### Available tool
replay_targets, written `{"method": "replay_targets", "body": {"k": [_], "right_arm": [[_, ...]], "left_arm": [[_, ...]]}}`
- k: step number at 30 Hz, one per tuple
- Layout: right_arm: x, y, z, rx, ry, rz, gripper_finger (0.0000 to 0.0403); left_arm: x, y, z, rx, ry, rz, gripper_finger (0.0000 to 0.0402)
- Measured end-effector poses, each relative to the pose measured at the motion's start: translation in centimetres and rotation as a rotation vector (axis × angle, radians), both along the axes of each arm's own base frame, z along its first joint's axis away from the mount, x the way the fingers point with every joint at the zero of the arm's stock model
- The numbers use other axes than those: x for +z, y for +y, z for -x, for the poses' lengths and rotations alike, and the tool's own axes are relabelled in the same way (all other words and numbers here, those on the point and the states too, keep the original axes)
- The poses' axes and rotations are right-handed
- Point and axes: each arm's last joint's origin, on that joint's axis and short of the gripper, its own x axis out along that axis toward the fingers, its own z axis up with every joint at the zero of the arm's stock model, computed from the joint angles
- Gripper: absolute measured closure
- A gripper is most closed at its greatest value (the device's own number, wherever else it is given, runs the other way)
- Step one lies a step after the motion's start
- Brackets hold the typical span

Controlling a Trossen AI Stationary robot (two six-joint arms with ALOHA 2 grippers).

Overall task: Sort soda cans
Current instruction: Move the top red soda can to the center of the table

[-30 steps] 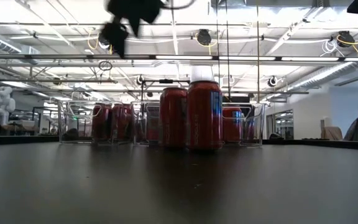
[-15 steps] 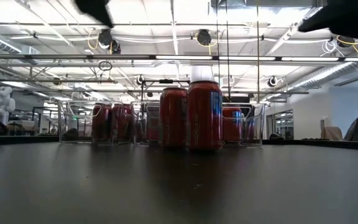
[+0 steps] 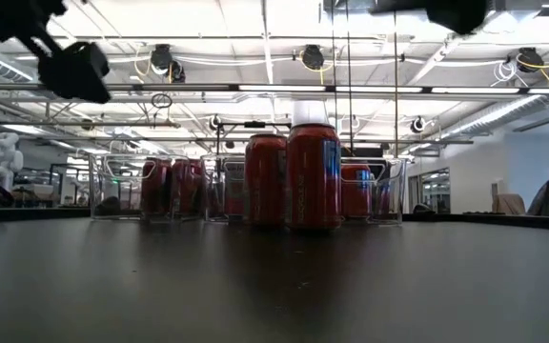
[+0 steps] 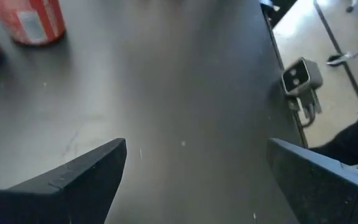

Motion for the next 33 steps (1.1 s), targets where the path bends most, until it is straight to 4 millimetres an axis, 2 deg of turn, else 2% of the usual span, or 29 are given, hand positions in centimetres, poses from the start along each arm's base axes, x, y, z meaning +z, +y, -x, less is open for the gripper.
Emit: {"method": "replay_targets", "body": {"k": [5, 8, 11, 16, 24, 27, 30, 33], "right_arm": [[4.7, -2.5, -0.2, -0.122, 0.132, 0.136, 0.0074], [6.8, -4.4, 0.6, -0.219, 0.275, 0.082, 0.0074], [7.6, -5.8, 1.8, -0.273, 0.445, -0.012, 0.0074], [6.1, -6.6, 3.9, -0.411, 0.732, -0.185, 0.0074], [1.8, -5.5, 5.3, -0.508, 0.992, -0.369, 0.0074], [0.4, -4.9, 5.7, -0.511, 1.011, -0.385, 0.0074], [0.0, -4.4, 6.1, -0.502, 0.96, -0.422, 0.0074], [-0.1, -4.4, 7.3, -0.537, 0.987, -0.411, 0.0074]], "left_arm": [[0.1, 0.5, 1.8, -0.023, 0.013, 0.018, 0.0006], [0.2, 0.9, 2.9, -0.029, 0.027, 0.015, 0.0006], [0.5, 1.2, 3.9, -0.051, 0.007, 0.031, 0.0006], [1.2, 1.3, 4.8, -0.077, -0.026, 0.051, 0.0006], [1.4, 1.3, 5.1, -0.091, -0.037, 0.055, 0.0006], [1.4, 1.3, 5.1, -0.093, -0.036, 0.055, 0.0006], [1.4, 1.2, 5.2, -0.112, -0.027, 0.065, 0.0006], [1.4, 1.2, 5.2, -0.125, -0.022, 0.073, 0.0006]]}}
